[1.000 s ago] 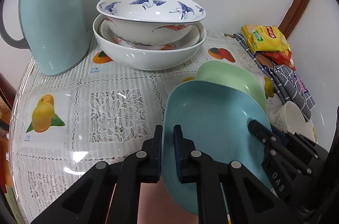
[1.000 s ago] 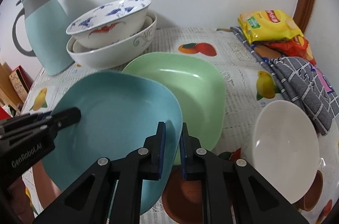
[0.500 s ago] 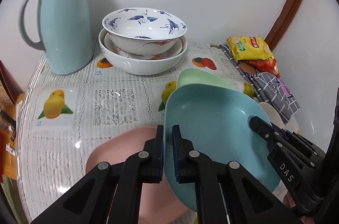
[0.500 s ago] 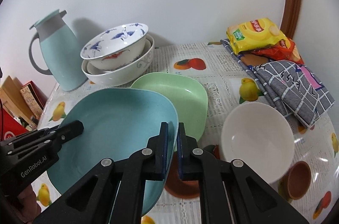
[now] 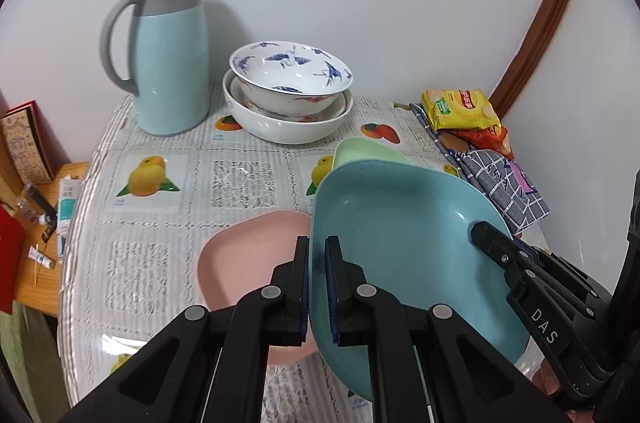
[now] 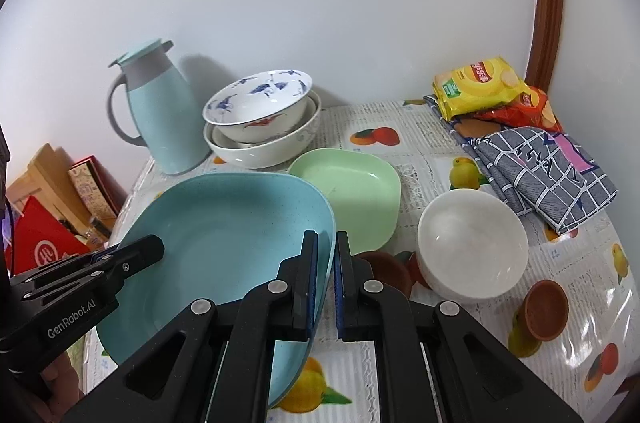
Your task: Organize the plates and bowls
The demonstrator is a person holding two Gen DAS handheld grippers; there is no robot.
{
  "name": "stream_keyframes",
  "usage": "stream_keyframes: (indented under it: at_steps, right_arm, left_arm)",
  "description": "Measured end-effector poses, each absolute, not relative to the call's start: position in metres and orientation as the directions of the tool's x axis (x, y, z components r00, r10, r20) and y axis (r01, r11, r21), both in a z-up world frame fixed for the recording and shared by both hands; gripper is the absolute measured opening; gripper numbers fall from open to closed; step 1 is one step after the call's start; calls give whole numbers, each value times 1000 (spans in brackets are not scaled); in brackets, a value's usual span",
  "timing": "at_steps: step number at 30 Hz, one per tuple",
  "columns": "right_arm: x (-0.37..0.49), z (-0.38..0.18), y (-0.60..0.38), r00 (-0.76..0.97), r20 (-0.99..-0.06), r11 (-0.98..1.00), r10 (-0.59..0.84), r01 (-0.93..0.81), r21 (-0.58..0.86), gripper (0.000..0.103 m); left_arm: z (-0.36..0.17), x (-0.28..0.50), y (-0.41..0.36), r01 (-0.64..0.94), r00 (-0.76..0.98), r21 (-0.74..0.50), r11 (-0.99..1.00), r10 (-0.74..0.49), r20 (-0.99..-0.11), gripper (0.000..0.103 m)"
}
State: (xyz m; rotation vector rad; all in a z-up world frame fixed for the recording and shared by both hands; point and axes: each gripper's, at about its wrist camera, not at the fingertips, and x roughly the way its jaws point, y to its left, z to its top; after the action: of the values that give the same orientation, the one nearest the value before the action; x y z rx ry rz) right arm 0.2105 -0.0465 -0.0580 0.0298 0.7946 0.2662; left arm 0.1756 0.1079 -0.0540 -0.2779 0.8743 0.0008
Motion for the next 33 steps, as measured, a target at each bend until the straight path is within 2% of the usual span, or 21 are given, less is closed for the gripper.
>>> stream_keyframes:
  at_steps: [14, 33]
  right_arm:
    - [193, -59, -28, 664, -696, 955, 273, -272, 114, 7]
    - [209, -99, 2, 599, -747, 943, 291, -312, 117, 7]
  left_arm:
    - [-58, 151, 126, -162, 637, -257, 953, -98, -765, 8]
    - [-94, 159, 148, -226, 573, -228, 947, -61, -818, 8]
